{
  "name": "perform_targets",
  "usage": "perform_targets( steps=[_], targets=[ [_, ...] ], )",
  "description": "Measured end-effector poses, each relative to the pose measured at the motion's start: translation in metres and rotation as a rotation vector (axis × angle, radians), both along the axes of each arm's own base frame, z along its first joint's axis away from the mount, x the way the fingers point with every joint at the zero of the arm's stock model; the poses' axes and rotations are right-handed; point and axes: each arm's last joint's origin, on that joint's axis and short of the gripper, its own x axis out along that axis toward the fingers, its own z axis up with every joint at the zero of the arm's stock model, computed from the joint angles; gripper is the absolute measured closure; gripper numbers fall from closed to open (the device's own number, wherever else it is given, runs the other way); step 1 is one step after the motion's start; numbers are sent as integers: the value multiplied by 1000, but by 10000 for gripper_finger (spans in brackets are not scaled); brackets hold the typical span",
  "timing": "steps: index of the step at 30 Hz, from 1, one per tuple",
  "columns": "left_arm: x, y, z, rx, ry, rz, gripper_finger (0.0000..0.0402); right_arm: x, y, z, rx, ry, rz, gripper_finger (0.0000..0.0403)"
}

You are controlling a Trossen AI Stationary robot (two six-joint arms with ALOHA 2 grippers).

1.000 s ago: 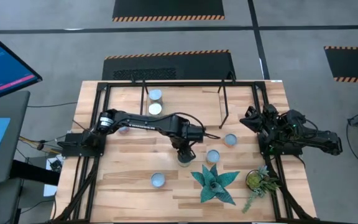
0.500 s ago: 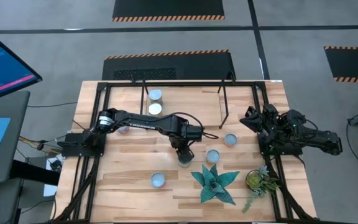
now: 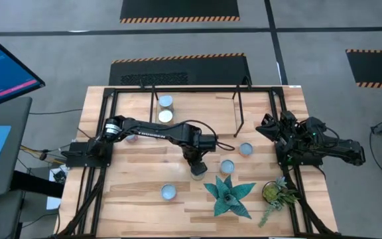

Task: Pick and place cans onto a shelf
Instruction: Put the canned pears on the shelf

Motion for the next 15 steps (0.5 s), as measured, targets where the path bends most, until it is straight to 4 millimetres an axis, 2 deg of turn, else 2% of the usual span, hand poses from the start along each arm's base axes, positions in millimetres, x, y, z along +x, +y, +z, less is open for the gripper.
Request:
perform_targets(
  steps=[3, 8, 15],
  targets=[
    [0, 2, 0, -18, -3, -8, 397, 0, 0, 0, 0, 0, 0, 365],
    [0, 8, 6, -7, -8, -29, 401, 0, 0, 0, 0, 0, 0, 365],
    [-4, 27, 41, 27, -23, -48, 401, 0, 0, 0, -6, 2, -3, 365]
  ],
)
